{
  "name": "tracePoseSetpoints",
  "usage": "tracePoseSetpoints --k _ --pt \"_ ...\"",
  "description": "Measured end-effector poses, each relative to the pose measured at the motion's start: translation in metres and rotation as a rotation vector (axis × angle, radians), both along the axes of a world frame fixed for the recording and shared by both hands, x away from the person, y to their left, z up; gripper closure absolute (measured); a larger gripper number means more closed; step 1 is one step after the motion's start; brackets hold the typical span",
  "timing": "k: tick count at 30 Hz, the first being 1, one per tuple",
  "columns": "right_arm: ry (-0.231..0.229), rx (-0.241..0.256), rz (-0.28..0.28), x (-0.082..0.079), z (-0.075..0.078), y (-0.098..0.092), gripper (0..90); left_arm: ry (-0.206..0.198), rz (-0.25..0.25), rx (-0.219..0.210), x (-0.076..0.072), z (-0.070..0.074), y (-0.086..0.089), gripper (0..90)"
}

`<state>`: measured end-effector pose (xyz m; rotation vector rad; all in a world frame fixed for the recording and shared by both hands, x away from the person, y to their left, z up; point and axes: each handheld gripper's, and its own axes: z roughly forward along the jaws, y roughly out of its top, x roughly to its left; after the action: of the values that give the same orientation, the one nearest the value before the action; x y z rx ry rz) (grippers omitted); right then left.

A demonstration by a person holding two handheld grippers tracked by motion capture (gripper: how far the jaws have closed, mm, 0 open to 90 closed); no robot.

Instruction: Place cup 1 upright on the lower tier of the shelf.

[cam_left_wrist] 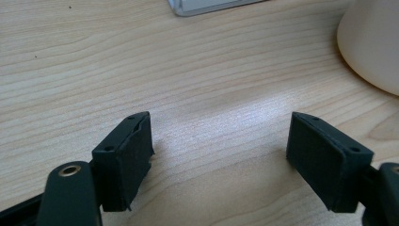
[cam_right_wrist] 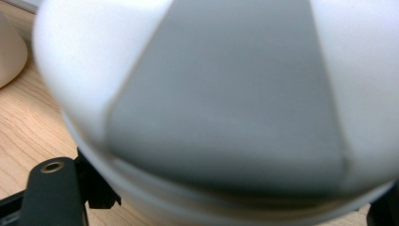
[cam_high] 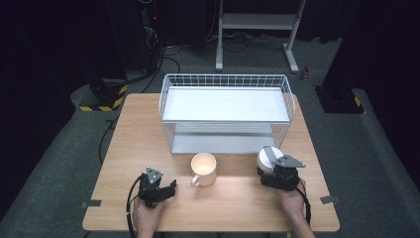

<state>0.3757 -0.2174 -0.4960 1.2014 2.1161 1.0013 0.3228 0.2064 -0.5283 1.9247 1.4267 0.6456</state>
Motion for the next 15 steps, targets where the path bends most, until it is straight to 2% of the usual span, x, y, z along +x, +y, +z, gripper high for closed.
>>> tracePoseSetpoints --k 15 --pt "0.004 0.012 0.011 0.0005 0.0025 0.0021 18.6 0.001 0.000 -0.001 -0.0001 0.0000 -0.0001 23.2"
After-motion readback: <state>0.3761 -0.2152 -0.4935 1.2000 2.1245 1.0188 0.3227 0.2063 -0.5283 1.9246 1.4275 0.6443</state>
